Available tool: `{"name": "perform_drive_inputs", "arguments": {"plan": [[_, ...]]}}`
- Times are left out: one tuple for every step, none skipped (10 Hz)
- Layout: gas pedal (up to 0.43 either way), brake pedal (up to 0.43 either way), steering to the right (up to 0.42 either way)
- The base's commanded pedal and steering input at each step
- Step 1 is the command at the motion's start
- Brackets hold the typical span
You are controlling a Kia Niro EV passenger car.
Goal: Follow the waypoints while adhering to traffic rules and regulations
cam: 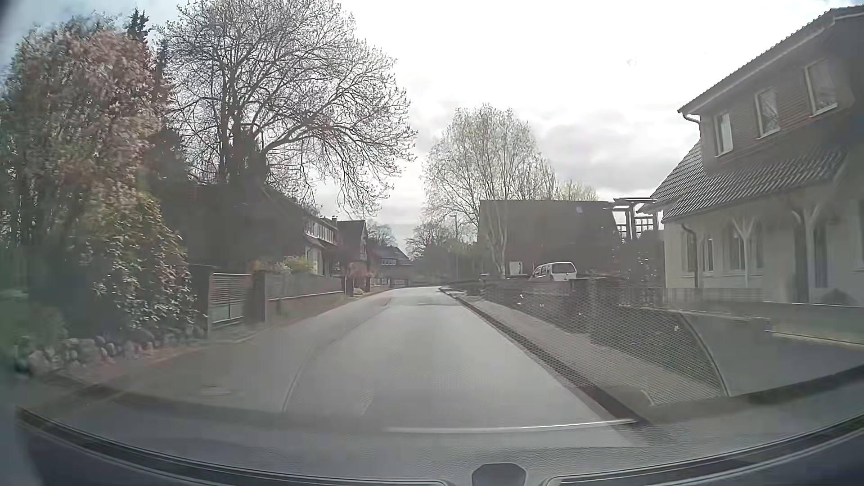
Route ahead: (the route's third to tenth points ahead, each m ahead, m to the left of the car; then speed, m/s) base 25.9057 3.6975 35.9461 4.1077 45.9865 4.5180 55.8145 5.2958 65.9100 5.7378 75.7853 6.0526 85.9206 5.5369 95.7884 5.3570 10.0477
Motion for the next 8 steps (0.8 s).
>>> {"name": "perform_drive_inputs", "arguments": {"plan": [[0.177, 0.000, -0.020], [0.177, 0.000, -0.021], [0.177, 0.000, -0.022], [0.177, 0.000, -0.022], [0.169, 0.000, -0.022], [0.169, 0.000, -0.022], [0.169, 0.000, -0.022], [0.157, 0.000, -0.022]]}}
